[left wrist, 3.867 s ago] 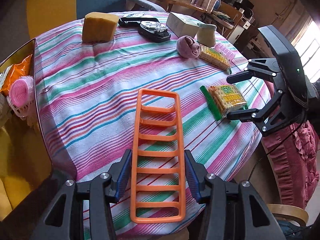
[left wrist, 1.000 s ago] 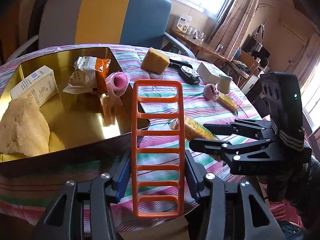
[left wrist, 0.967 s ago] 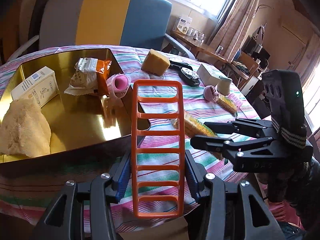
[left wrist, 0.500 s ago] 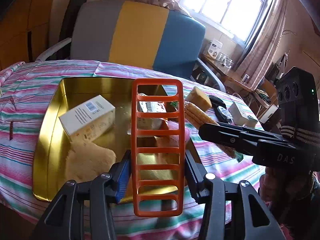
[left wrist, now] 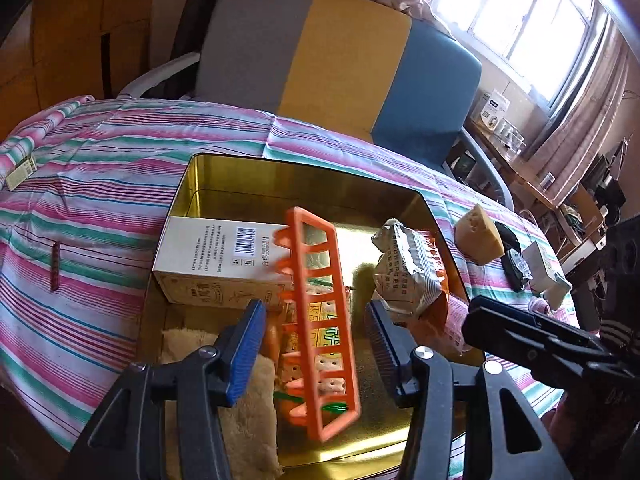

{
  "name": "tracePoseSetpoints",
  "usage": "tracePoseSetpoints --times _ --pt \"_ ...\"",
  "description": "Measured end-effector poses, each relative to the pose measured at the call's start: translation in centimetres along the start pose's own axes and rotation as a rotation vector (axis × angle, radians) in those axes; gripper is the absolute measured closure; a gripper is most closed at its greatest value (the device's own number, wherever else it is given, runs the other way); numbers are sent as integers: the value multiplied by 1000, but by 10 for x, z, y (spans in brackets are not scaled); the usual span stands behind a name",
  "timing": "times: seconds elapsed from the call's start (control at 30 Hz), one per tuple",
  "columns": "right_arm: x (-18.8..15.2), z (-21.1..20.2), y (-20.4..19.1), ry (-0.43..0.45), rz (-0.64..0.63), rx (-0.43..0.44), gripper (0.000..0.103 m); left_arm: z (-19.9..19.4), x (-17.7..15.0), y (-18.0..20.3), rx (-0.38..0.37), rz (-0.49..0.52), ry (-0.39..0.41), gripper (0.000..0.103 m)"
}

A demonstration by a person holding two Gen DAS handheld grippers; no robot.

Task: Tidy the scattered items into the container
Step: 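Carry the rack and cracker pack over the gold tray and release both, then move both open tools back over the remaining items on the table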

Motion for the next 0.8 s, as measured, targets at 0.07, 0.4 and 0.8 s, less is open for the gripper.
tracePoseSetpoints --times 0.07,0.4,0.8 --pt "-6 -6 5 5 5 -5 45 -10 3 -5 -3 -24 44 50" --pt "-66 -86 70 95 131 -116 33 -48 -42 76 -173 179 75 50" --pt "-175 -215 212 196 466 -389 29 4 -204 216 -329 568 -250 47"
Point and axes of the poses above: each gripper's, at about its wrist camera, not at the fingertips, and z roughly the way its jaws point, y to its right, x to its top, the point moved 8 cm from there along z, roughly the way its jaws point, and after that the axes turned 10 degrees about -z, right-handed, at the moved point
